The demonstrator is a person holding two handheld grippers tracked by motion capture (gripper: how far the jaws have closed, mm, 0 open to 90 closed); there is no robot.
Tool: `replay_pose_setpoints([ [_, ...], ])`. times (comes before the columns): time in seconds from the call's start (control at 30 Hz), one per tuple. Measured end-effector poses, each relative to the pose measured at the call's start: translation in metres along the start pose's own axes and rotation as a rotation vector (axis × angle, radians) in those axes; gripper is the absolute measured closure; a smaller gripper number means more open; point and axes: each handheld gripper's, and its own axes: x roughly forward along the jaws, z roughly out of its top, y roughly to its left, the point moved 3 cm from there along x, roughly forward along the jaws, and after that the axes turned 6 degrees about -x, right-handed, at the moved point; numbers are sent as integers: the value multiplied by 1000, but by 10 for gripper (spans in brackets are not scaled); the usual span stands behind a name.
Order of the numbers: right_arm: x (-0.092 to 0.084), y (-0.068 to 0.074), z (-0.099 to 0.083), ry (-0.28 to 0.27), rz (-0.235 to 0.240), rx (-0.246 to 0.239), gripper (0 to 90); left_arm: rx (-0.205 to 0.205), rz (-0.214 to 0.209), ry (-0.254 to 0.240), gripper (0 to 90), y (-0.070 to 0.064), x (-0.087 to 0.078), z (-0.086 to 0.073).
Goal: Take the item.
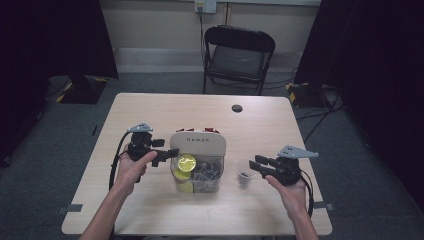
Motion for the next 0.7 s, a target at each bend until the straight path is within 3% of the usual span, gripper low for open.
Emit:
replay_pose_setpoints([
  [0.2,-8,-1,-8,4,-13,12,582,5,1,1,154,0,0,0],
  [0.57,-21,-3,-31,62,-38,24,530,-4,-11,-2,153,1,1,0],
  [0.7,-20,-6,-43,95,-66,40,455,-5,-10,-2,158,0,0,-1],
])
